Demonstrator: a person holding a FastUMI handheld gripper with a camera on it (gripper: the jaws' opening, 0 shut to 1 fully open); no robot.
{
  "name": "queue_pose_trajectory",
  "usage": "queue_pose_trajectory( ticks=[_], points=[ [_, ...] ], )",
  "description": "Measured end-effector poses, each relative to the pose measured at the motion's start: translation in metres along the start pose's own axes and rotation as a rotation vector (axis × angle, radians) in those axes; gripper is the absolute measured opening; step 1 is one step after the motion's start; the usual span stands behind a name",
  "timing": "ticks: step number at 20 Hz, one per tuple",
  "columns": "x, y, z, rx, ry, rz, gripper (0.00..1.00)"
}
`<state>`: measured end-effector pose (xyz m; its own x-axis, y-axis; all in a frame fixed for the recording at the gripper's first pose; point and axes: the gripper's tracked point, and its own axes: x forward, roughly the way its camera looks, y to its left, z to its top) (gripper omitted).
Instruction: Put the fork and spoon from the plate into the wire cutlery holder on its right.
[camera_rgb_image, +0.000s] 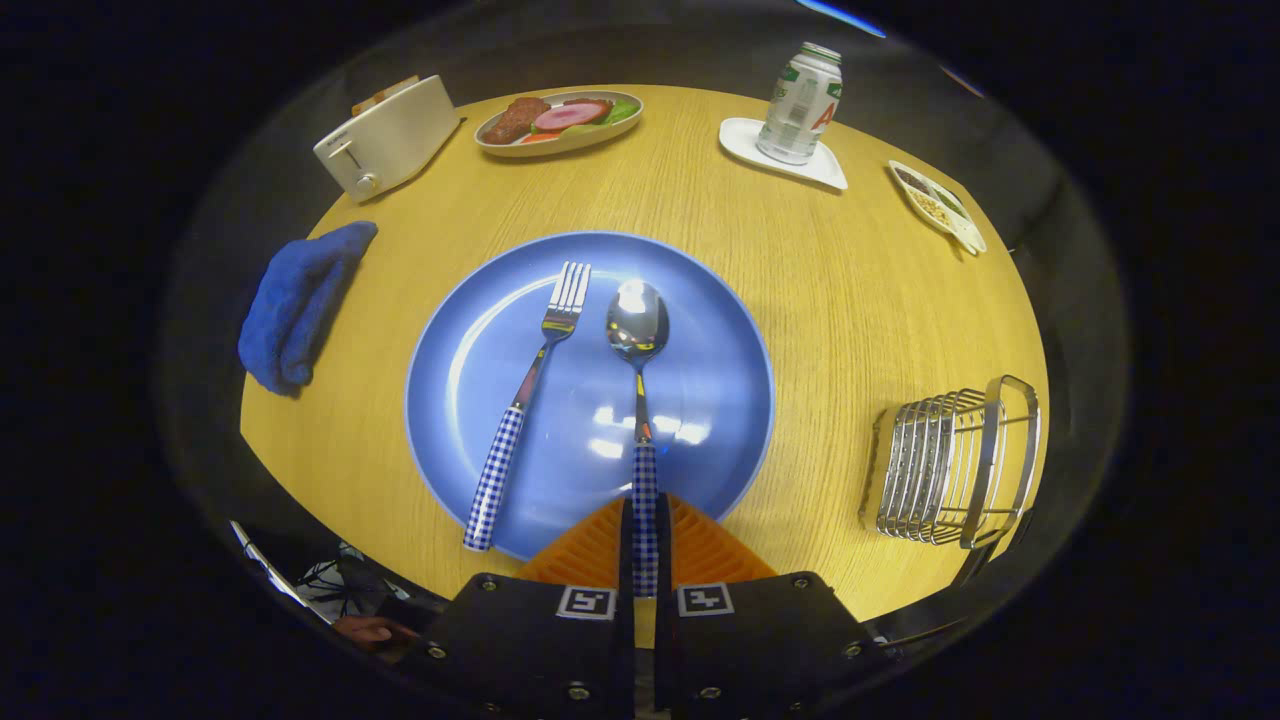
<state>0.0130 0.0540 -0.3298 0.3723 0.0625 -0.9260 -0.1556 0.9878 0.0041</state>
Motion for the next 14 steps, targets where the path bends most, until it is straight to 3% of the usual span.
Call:
queue_pose_trajectory(
  ticks=[5,10,14],
  points=[
    [-0.023,-0.008,-0.007,-0.063,0.022,0.042,0.08],
    [-0.084,-0.042,-0.024,-0.138,0.09,0.097,0.08],
    [-0.146,-0.105,-0.043,-0.137,0.174,0.098,0.08]
  ],
)
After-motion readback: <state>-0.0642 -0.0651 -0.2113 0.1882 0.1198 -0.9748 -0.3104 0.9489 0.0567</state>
